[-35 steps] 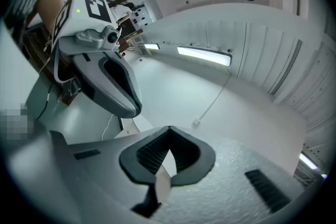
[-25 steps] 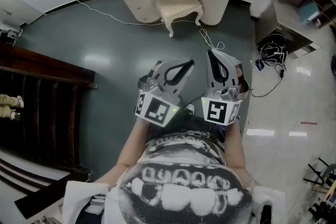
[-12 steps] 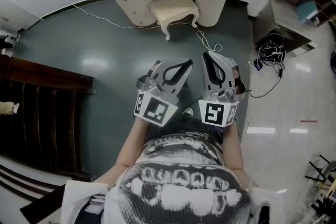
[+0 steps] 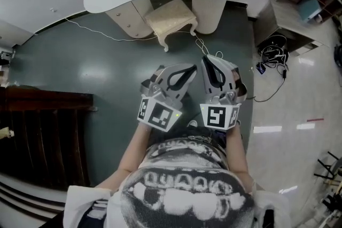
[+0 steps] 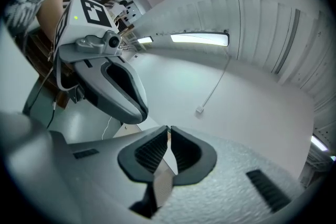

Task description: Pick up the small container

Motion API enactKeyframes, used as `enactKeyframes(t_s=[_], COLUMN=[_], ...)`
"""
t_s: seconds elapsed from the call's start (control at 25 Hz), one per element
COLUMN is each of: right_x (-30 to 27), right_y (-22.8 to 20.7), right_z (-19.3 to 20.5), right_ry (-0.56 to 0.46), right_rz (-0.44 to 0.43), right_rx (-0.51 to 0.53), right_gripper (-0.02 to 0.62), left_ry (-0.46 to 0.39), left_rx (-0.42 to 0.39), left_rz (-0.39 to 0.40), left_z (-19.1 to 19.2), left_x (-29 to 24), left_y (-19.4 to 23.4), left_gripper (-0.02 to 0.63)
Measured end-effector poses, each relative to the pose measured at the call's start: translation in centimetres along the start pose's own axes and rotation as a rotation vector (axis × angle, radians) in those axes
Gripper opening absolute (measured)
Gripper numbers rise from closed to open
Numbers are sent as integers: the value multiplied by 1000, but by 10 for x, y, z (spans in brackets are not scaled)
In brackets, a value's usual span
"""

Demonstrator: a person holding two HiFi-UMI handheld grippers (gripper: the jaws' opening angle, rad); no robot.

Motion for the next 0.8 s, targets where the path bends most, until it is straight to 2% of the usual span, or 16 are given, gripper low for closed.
enactKeyframes(t_s=[0.36, 0.8], right_x=[-111, -199], right_y=[-2, -9], right_z=[19, 25], right_ry=[55, 88], right_rz=[-4, 9], right_rx=[-1, 63], right_gripper=[17, 15], left_ry=[7, -26], left_rx=[-3, -14], left_rz=[37, 67], left_z=[51, 86], left_x=[-29, -52], left_y=[101, 182], left_gripper=[5, 5])
Point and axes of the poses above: the fingertips, and each gripper's own axes: x backward along the fingers, y to its left, z out of its underside, the point moved 1 cm from there along x, backward along the fingers, and after that the axes turned 8 degrees about z, right-handed, at the moved point
